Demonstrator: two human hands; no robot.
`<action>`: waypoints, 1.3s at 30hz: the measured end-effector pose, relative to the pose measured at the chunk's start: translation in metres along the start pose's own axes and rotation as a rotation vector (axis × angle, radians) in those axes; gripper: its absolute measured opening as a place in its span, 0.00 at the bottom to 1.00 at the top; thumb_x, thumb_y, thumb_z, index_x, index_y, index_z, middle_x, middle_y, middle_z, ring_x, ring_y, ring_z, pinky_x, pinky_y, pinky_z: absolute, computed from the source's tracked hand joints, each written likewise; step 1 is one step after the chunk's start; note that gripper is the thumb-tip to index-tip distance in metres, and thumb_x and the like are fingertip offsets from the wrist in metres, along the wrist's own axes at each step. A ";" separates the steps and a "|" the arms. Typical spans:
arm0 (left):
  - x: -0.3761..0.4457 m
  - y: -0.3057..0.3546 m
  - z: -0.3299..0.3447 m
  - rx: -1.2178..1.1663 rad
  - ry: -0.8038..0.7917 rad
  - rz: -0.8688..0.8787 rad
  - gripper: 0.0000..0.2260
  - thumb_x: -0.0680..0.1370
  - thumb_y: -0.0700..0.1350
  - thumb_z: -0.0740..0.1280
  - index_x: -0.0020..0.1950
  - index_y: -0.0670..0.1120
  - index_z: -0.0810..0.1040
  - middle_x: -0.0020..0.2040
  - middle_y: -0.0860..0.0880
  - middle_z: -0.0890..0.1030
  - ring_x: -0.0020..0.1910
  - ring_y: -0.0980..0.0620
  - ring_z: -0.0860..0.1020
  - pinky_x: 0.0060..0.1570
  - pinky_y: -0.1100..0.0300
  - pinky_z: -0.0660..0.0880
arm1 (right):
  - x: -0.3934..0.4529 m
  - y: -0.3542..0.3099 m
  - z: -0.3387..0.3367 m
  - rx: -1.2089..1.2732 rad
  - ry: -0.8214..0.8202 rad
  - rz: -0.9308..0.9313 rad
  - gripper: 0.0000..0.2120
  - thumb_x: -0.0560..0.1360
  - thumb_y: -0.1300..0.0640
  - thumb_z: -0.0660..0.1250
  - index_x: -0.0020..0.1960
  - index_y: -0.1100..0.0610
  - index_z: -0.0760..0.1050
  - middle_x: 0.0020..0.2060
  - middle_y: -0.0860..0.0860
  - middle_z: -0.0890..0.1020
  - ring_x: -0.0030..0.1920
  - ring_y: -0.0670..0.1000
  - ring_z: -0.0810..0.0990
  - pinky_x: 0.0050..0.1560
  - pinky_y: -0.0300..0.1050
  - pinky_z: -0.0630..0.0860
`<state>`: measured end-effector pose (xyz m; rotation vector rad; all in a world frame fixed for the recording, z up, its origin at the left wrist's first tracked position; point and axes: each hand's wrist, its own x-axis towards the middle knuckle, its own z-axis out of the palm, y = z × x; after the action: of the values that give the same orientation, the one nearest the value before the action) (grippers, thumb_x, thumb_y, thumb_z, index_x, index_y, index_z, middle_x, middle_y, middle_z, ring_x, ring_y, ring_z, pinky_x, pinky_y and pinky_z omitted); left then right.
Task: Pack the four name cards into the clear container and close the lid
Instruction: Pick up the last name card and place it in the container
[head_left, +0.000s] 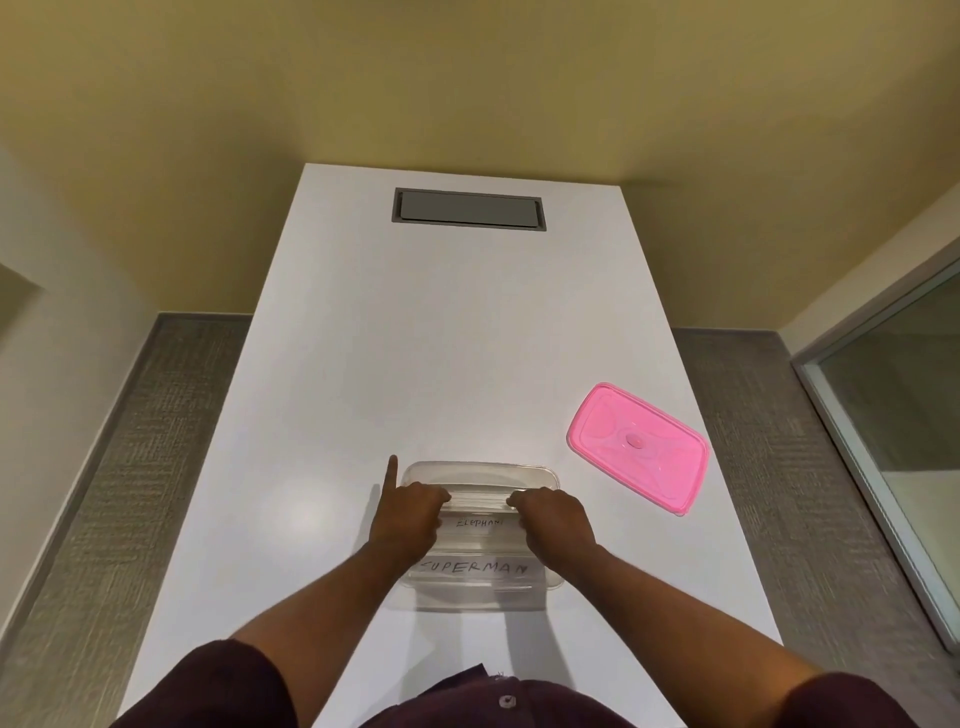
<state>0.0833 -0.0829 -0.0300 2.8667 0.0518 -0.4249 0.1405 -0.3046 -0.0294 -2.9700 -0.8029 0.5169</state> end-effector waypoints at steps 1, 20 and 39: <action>0.000 0.000 0.002 -0.011 0.005 -0.003 0.17 0.76 0.42 0.66 0.64 0.54 0.78 0.55 0.52 0.85 0.59 0.53 0.80 0.75 0.46 0.30 | 0.000 0.000 0.001 -0.011 -0.007 0.002 0.17 0.72 0.67 0.62 0.56 0.51 0.77 0.47 0.51 0.85 0.47 0.59 0.83 0.42 0.48 0.76; 0.013 0.000 0.019 0.041 0.008 -0.040 0.27 0.73 0.34 0.62 0.69 0.52 0.74 0.64 0.51 0.81 0.62 0.46 0.78 0.66 0.51 0.69 | 0.009 -0.007 0.014 -0.106 0.085 0.038 0.21 0.51 0.74 0.73 0.38 0.56 0.74 0.30 0.51 0.75 0.30 0.55 0.76 0.22 0.43 0.58; 0.041 0.039 -0.035 -0.403 0.403 0.030 0.08 0.77 0.45 0.66 0.50 0.54 0.83 0.44 0.59 0.85 0.38 0.56 0.81 0.44 0.58 0.75 | 0.007 0.046 -0.027 0.652 0.488 0.189 0.02 0.78 0.57 0.68 0.47 0.52 0.79 0.41 0.42 0.81 0.43 0.42 0.80 0.40 0.34 0.75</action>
<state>0.1353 -0.1122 -0.0005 2.5014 0.1468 0.1610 0.1769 -0.3388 -0.0111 -2.3989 -0.2400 0.0209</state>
